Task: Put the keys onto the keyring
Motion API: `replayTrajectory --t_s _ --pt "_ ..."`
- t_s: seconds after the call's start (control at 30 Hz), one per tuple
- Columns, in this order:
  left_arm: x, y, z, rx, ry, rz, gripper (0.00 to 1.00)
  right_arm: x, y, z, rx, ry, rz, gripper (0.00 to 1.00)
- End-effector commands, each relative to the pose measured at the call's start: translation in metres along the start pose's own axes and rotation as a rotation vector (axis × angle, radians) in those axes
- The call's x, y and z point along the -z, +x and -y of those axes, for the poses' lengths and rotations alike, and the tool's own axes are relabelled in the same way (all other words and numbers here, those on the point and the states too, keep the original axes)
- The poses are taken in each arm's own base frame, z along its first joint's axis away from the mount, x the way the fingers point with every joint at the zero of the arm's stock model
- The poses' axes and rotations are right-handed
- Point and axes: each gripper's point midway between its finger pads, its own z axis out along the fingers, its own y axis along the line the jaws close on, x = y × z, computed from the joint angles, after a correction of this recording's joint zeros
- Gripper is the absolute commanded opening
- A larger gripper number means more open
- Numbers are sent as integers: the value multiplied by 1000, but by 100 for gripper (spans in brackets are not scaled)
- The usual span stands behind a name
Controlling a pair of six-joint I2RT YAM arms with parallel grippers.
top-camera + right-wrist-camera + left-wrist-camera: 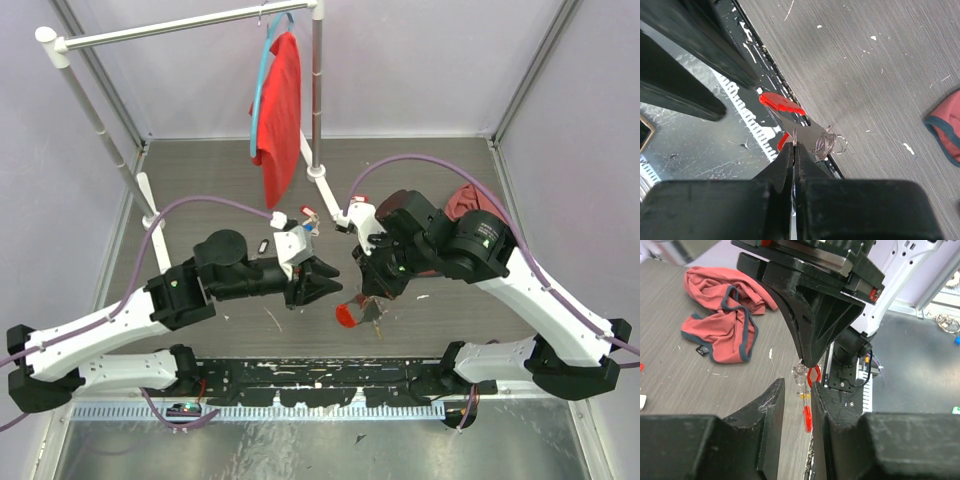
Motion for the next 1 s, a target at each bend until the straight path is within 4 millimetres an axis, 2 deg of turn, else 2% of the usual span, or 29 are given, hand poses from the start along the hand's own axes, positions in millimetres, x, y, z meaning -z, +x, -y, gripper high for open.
replayTrajectory --t_s 0.0,0.53,0.97 --pt "-9 -5 11 -67 84 -33 34 14 -15 -14 39 -73 94 1" --pt "-22 4 18 -135 173 -130 34 14 -20 -23 61 -126 135 1" --pt "-30 10 20 -121 194 -150 28 12 -24 -25 72 -142 149 1"
